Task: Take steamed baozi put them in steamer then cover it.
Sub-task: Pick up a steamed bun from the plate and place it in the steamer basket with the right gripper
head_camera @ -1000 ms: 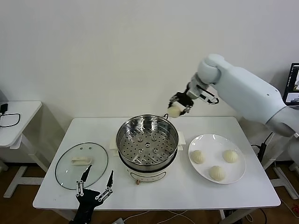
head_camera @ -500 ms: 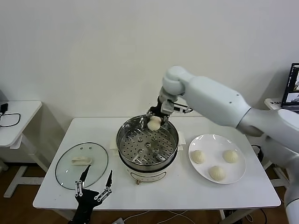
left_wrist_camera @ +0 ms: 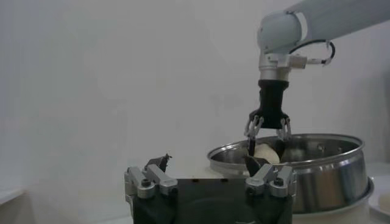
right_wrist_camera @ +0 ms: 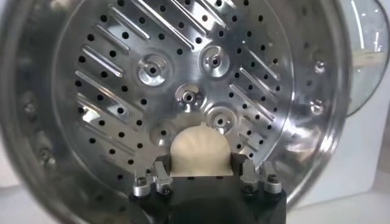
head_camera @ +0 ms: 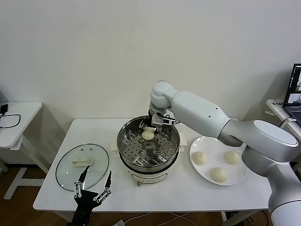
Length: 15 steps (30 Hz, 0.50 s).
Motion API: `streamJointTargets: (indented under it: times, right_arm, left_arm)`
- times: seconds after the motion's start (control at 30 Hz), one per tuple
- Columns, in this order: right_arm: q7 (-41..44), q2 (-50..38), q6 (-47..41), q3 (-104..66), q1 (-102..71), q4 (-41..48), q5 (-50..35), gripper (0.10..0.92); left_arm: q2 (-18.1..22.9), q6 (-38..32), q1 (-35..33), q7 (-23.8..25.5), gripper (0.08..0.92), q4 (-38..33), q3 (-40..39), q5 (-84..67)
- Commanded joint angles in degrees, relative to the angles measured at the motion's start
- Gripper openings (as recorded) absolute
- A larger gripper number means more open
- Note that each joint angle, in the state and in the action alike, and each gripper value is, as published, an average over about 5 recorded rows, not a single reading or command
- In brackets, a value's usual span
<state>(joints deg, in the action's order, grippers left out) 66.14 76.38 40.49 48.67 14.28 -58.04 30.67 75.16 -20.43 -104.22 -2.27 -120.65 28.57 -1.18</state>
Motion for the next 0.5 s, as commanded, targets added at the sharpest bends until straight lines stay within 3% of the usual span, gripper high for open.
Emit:
streamJointTargets:
  times: [0.03,0.27,0.5]
  right_arm:
    - [-0.51,1.5,0.22,-0.54,-1.56,1.37,2.63,0.799]
    - [2.0,-3.41,-1.85,-2.18,1.81,-4.01,-2.2,0.822]
    - [7.7,-16.96,-16.45,-0.2,9.33,-8.0,-21.46,0.823]
  left_arm:
    - [-0.03,-0.02,0.02,-0.05,0.823,0.08,0.02,-0.03]
    - [-0.13,-0.02,0.03,-0.11,0.823,0.08,0.19,-0.06]
    - [-0.07,0.24,0.04,-0.07,0.823,-0.23,-0.02,0.0]
